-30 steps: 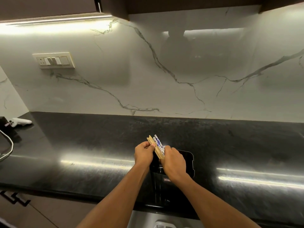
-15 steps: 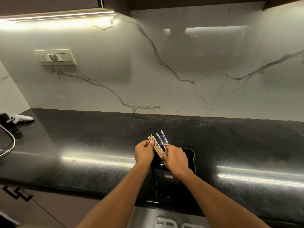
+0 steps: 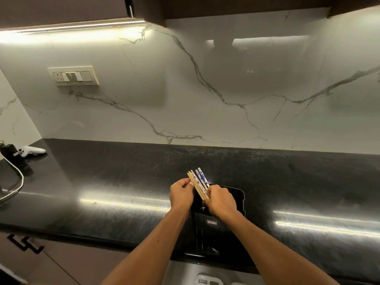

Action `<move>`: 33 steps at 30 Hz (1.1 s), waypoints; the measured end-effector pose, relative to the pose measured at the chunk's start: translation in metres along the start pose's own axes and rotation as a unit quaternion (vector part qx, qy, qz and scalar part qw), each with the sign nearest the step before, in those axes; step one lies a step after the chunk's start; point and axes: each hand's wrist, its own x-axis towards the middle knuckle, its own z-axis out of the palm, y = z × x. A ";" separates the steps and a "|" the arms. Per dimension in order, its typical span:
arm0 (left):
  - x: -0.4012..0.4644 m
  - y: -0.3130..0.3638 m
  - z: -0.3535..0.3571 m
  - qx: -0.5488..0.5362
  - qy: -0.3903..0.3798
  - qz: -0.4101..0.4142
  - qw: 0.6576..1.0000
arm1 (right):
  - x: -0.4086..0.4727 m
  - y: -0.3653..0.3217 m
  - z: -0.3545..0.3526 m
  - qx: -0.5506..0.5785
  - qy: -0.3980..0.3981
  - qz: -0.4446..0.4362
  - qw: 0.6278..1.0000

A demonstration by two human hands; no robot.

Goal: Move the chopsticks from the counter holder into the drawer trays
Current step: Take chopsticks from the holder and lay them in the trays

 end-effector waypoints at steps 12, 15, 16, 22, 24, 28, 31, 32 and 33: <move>-0.004 0.001 0.000 0.023 0.004 -0.013 1.000 | 0.003 0.003 -0.010 0.024 -0.030 -0.002 0.999; -0.007 0.004 0.000 0.030 0.007 -0.009 0.999 | 0.004 0.006 -0.014 0.023 -0.043 -0.018 0.999; -0.008 0.006 -0.001 0.034 0.010 -0.009 0.999 | 0.003 0.006 -0.016 0.024 -0.049 -0.017 0.998; -0.013 0.012 -0.007 0.046 0.028 -0.015 0.998 | 0.005 0.011 -0.038 0.080 -0.030 0.002 0.996; -0.015 0.013 -0.010 0.046 0.044 -0.019 0.998 | 0.003 0.011 -0.052 0.104 -0.010 -0.001 0.995; -0.026 0.025 -0.010 0.073 0.061 0.035 0.995 | -0.002 0.010 -0.092 0.170 0.049 -0.021 0.984; -0.039 0.039 -0.006 0.075 0.025 0.102 0.992 | -0.006 0.007 -0.128 0.251 0.076 -0.031 0.965; -0.044 0.043 -0.004 0.072 0.001 0.121 0.990 | -0.009 0.005 -0.140 0.278 0.069 -0.035 0.957; -0.050 0.048 -0.002 0.065 -0.034 0.135 0.988 | -0.012 0.003 -0.152 0.301 0.057 -0.039 0.951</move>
